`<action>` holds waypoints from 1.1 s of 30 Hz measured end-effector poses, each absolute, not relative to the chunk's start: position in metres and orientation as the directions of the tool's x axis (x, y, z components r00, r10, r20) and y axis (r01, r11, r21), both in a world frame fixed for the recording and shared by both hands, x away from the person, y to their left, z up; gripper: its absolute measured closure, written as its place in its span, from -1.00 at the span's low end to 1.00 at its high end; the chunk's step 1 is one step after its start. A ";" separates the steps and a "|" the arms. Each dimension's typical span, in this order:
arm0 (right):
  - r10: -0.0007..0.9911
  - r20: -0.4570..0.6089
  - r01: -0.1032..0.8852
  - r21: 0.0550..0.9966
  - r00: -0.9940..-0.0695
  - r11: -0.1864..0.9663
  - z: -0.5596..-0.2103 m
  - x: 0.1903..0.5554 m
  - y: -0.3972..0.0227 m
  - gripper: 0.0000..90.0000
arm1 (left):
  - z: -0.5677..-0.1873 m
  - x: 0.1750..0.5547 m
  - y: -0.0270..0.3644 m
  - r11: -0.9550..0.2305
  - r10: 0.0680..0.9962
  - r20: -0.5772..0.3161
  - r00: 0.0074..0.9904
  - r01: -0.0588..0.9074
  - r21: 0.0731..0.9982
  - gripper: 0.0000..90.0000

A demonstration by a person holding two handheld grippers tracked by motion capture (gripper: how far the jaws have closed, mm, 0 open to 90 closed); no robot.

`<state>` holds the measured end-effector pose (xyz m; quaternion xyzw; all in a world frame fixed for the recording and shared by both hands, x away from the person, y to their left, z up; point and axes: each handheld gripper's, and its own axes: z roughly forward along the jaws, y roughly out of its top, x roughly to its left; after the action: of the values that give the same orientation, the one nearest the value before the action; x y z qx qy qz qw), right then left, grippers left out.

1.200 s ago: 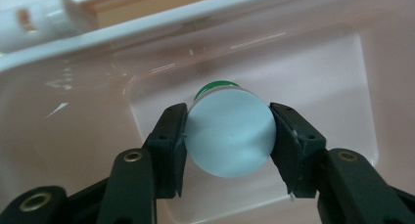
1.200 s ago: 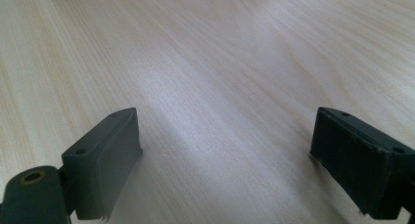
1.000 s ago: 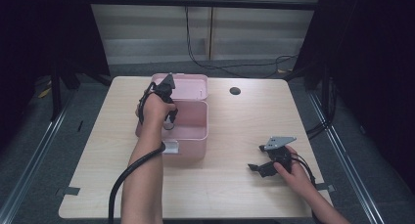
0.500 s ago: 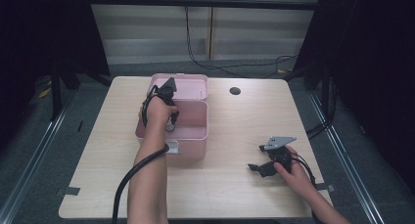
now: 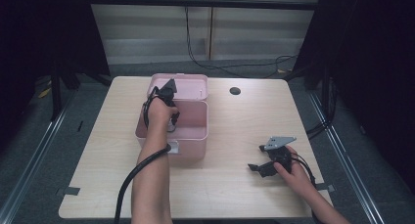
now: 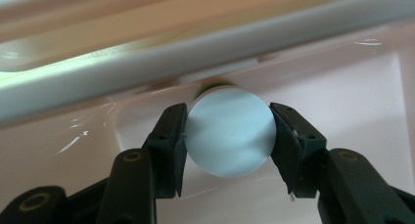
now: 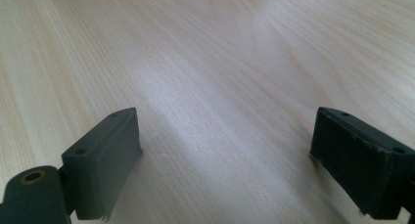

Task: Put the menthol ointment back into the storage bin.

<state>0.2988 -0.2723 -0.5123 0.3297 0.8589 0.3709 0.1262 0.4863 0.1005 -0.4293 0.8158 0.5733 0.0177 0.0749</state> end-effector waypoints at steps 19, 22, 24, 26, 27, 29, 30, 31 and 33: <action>0.659 0.027 0.471 0.722 -0.752 0.508 -0.512 0.299 -0.272 -0.77 | -0.431 0.484 0.096 -0.338 0.936 -0.053 0.348 0.930 0.147 -0.01; 0.659 0.027 0.471 0.721 -0.752 0.508 -0.512 0.299 -0.272 -0.77 | -0.431 0.484 0.098 -0.336 0.936 -0.061 0.347 0.931 0.145 -0.06; 0.659 0.028 0.471 0.721 -0.752 0.508 -0.512 0.299 -0.272 -0.77 | -0.430 0.483 0.098 -0.325 0.939 -0.069 0.337 0.935 0.141 -0.09; 0.659 0.027 0.471 0.721 -0.752 0.508 -0.512 0.299 -0.272 -0.77 | -0.429 0.483 0.100 -0.328 0.937 -0.072 0.341 0.933 0.144 -0.10; 0.659 0.028 0.471 0.721 -0.752 0.508 -0.512 0.299 -0.272 -0.77 | -0.428 0.483 0.100 -0.328 0.937 -0.073 0.340 0.934 0.141 -0.11; 0.659 0.028 0.471 0.721 -0.752 0.508 -0.512 0.299 -0.272 -0.77 | -0.426 0.482 0.100 -0.328 0.937 -0.080 0.341 0.935 0.137 -0.14; 0.659 0.028 0.471 0.721 -0.752 0.508 -0.512 0.299 -0.272 -0.77 | -0.425 0.482 0.101 -0.333 0.935 -0.078 0.345 0.934 0.134 -0.14; 0.659 0.027 0.471 0.721 -0.752 0.508 -0.512 0.299 -0.272 -0.77 | -0.424 0.482 0.101 -0.342 0.932 -0.074 0.354 0.930 0.134 -0.15; 0.659 0.027 0.471 0.721 -0.752 0.508 -0.512 0.299 -0.272 -0.77 | -0.422 0.481 0.102 -0.339 0.934 -0.073 0.351 0.931 0.136 -0.19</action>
<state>0.2989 -0.2723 -0.5124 0.3288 0.8590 0.3715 0.1262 0.4813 0.1016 -0.4217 0.8183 0.5695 0.0090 0.0766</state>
